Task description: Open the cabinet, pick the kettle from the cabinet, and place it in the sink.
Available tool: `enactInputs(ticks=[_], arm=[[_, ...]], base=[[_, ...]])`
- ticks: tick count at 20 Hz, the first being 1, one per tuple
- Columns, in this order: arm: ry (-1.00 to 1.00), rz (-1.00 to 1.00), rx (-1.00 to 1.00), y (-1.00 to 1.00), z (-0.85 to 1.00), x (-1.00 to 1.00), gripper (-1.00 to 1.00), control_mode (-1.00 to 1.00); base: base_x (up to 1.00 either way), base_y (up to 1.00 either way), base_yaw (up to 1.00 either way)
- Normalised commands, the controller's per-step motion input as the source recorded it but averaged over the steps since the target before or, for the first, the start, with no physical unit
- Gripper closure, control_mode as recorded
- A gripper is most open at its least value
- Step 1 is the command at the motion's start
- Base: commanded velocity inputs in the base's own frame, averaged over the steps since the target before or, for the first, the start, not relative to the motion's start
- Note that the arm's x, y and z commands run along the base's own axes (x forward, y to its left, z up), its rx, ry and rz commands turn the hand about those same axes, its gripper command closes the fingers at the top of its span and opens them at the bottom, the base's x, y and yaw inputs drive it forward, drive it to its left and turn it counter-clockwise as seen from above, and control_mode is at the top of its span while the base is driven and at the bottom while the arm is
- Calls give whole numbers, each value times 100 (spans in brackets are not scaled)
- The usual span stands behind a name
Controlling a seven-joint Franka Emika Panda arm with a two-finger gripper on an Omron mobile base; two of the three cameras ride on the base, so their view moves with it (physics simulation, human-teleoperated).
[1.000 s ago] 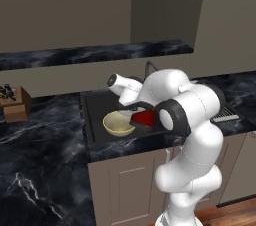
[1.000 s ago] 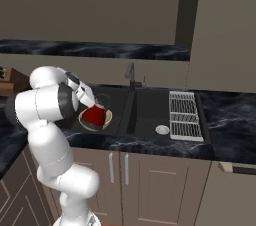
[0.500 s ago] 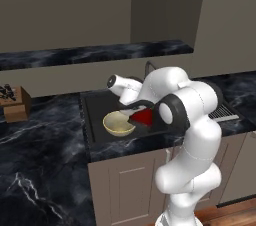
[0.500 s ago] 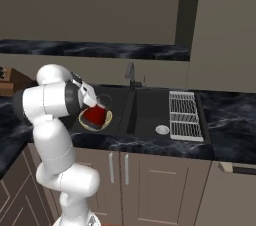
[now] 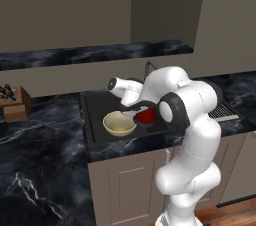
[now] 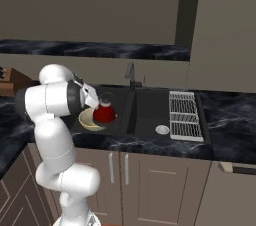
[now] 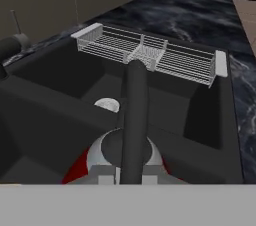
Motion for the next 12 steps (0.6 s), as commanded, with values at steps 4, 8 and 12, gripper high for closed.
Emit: enactInputs(ticks=[4, 8, 12], arm=[[0, 0, -6, -9, 0, 14, 100, -100], [0, 0, -5, -10, -4, 13, 100, -100], [0, 0, -6, -9, -8, 15, 100, -100]], base=[[0, 0, 0], [0, 0, 0], [0, 0, 0]])
